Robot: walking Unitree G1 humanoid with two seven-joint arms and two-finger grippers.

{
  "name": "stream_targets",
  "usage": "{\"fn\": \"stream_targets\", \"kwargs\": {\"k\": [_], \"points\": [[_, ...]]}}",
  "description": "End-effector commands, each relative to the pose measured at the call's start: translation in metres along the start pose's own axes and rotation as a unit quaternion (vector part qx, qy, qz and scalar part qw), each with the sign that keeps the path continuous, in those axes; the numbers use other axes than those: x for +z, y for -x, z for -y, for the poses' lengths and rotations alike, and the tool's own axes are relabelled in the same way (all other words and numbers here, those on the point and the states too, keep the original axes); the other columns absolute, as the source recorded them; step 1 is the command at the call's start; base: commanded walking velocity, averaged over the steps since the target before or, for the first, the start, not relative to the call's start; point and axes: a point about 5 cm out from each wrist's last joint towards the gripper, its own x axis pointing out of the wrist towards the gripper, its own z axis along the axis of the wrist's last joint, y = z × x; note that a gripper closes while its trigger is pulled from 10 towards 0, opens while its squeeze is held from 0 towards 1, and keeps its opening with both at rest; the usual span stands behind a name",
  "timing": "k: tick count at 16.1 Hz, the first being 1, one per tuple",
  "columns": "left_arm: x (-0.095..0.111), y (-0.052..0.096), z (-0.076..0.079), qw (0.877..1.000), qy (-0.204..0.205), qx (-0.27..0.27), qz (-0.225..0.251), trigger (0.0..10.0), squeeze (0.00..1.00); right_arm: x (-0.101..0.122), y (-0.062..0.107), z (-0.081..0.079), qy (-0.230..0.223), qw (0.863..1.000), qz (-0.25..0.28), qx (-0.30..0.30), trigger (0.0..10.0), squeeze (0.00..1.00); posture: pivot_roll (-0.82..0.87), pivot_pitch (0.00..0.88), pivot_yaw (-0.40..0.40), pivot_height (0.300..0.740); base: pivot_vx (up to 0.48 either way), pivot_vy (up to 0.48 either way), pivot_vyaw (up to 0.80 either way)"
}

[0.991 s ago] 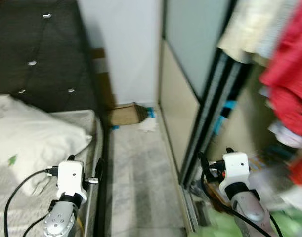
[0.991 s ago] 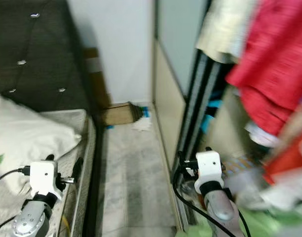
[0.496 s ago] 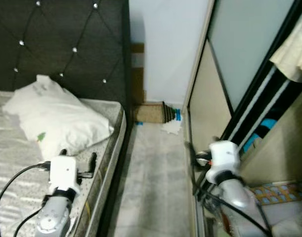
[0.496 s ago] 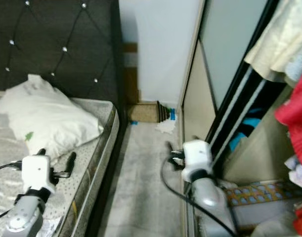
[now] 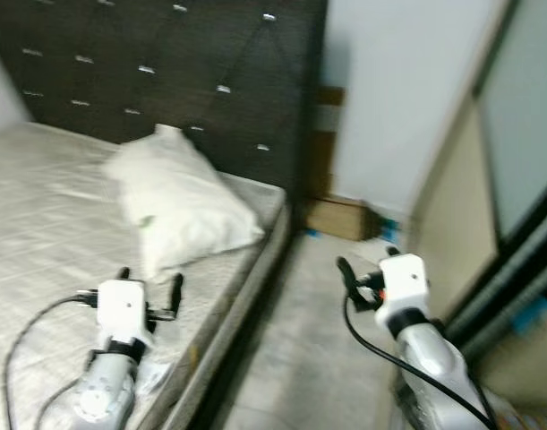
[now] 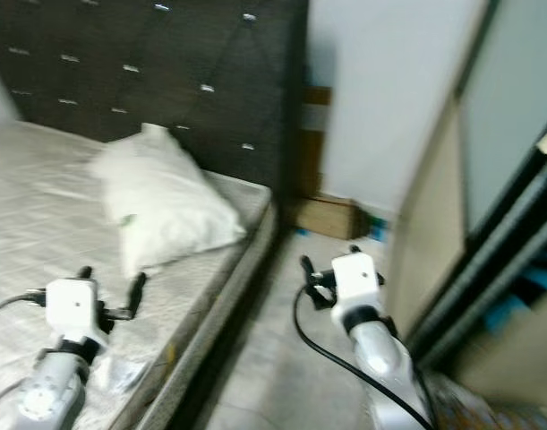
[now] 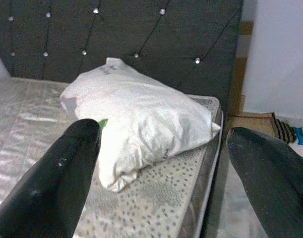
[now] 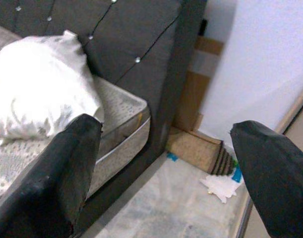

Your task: Clean up the room

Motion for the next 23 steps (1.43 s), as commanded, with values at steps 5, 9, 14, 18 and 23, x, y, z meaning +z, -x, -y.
{"fn": "stream_targets", "kwargs": {"k": [5,9,14,18,23], "points": [[0.005,-0.004,-0.001,1.000,-0.006,0.003,0.011,10.0,0.00,0.003,-0.006,-0.003,-0.004,1.000,0.009,0.003,10.0,0.00,-0.03,0.000,-0.014,0.740,0.000,0.000,0.80],[0.006,-0.004,0.001,1.000,-0.006,-0.006,0.015,10.0,0.00,0.005,-0.009,-0.006,-0.005,1.000,0.013,0.009,10.0,0.00,-0.03,0.000,-0.015,0.740,0.000,0.000,0.80],[0.005,-0.004,0.005,1.000,-0.004,-0.013,0.014,10.0,0.00,0.007,-0.012,-0.003,0.016,1.000,0.023,0.013,10.0,0.00,-0.03,0.000,-0.014,0.740,0.000,0.000,0.80],[0.005,-0.005,0.003,1.000,-0.004,-0.011,0.014,10.0,0.00,0.006,-0.013,-0.005,0.012,1.000,0.024,0.015,10.0,0.00,-0.03,0.000,-0.016,0.740,0.000,0.000,0.80],[0.005,-0.004,0.009,0.999,0.003,-0.026,0.017,10.0,0.00,0.006,-0.013,-0.002,0.013,0.999,0.027,0.015,10.0,0.00,-0.04,0.000,-0.016,0.740,0.000,0.000,0.80]]}}
